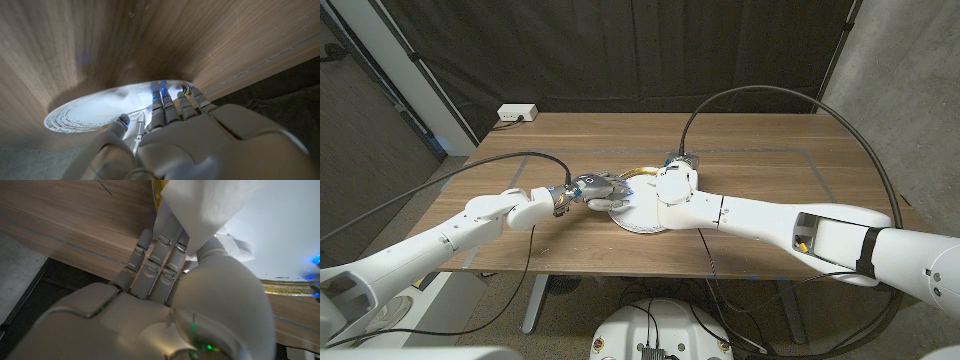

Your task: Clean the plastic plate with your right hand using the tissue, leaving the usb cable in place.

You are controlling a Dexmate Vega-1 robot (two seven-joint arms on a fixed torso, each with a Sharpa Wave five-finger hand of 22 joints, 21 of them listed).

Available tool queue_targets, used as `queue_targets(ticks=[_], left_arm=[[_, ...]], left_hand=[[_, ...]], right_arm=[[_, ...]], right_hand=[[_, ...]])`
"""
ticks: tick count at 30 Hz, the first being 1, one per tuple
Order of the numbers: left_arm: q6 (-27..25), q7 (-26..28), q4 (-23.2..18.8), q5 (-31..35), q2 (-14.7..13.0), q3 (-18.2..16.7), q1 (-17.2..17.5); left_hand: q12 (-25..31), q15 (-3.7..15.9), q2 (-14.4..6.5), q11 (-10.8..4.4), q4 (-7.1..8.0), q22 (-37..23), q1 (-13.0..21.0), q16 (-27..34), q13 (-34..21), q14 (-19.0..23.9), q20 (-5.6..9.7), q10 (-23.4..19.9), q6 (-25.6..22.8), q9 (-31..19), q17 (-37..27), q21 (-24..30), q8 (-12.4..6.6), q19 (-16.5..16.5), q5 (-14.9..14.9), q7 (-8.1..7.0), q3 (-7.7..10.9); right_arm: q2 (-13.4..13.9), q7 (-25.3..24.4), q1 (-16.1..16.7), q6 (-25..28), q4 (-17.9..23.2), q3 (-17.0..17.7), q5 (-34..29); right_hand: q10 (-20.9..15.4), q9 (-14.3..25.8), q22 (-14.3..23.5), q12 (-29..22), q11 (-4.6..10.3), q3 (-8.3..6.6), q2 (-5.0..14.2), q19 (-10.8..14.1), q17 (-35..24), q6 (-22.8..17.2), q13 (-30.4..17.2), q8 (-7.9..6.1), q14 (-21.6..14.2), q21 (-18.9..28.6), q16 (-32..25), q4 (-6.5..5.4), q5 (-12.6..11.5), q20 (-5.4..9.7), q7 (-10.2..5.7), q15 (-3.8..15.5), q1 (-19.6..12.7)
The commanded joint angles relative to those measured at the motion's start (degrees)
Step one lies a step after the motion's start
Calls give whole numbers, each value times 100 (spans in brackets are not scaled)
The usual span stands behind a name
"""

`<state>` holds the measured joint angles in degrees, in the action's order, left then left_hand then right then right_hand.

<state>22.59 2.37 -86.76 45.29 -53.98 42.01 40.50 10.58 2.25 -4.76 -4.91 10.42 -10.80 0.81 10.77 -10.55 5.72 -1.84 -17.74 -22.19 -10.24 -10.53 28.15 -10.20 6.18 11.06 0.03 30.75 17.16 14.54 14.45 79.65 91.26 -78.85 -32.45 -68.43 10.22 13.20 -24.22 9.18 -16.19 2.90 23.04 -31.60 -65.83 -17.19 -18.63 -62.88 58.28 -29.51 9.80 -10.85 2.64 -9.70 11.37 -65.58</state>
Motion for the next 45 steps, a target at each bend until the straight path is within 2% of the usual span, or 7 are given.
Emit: queue_targets(ticks=[1,15,23,28,34,41,45], left_arm=[[35,-36,58,-30,54,40,-47],[-21,-56,129,33,162,141,-96],[13,-72,215,32,273,225,-180],[32,-72,251,42,315,267,-229],[3,-80,241,55,311,284,-245],[0,-106,265,65,343,330,-268],[-102,-126,214,62,356,328,-232]], left_hand=[[30,357,-239,-51,2,-24,4,2,-13,-3,46,18,27,-23,-18,-22,-35,11,57,-10,-40],[48,353,-245,-42,-7,-23,-14,3,-13,-9,67,21,349,-21,-12,-32,30,2,66,-31,-61],[47,358,-252,-49,-10,-23,-14,-2,-13,-21,76,35,398,-19,-10,-35,21,-4,69,-24,-64],[43,355,-254,-41,-11,-23,-14,-2,-13,-24,81,52,431,-19,-9,-35,21,-9,71,-12,-65],[37,361,-258,-23,-13,-22,-13,-4,-13,-31,85,82,483,-17,-7,-39,20,-8,74,-3,-67],[39,355,-266,-37,-15,-22,-11,-11,-12,-54,91,93,530,-16,-6,-44,14,-9,77,28,-68],[30,344,-276,0,-19,-22,-6,-18,-12,-78,99,136,613,-13,-3,-46,26,-13,81,24,-64]], right_arm=[[5,602,151,33,-83,14,-439],[265,1936,450,33,610,368,-1193],[235,3748,577,33,722,377,-2506],[167,4379,534,33,632,243,-2868],[180,4860,607,33,754,247,-2930],[93,4904,755,33,776,381,-3034],[9,5053,896,33,734,477,-3480]], right_hand=[[-61,14,7,-41,-13,12,-4,-41,-62,-218,-33,28,-46,73,-51,-30,-56,730,141,233,-99],[-102,10,-6,-38,-29,17,-46,-73,-203,-278,-115,113,-26,225,-77,-64,-51,721,155,227,-132],[-123,10,-15,-37,-38,12,-60,-95,-244,-313,-144,136,-13,275,-73,-71,-43,708,176,226,-136],[-151,6,-26,-36,-58,3,-93,-110,-287,-385,-172,151,-9,333,-70,-61,-30,695,217,225,-154],[-168,1,-37,-31,-48,-4,-124,-126,-320,-421,-192,172,-12,373,-72,-55,-21,699,219,225,-167],[-183,-3,-49,-19,-51,-21,-144,-152,-361,-462,-218,206,-5,428,-63,-61,-11,693,219,222,-171],[-187,-5,-55,-13,-37,-28,-145,-158,-378,-468,-228,223,-10,450,-64,-67,-9,700,230,223,-170]])
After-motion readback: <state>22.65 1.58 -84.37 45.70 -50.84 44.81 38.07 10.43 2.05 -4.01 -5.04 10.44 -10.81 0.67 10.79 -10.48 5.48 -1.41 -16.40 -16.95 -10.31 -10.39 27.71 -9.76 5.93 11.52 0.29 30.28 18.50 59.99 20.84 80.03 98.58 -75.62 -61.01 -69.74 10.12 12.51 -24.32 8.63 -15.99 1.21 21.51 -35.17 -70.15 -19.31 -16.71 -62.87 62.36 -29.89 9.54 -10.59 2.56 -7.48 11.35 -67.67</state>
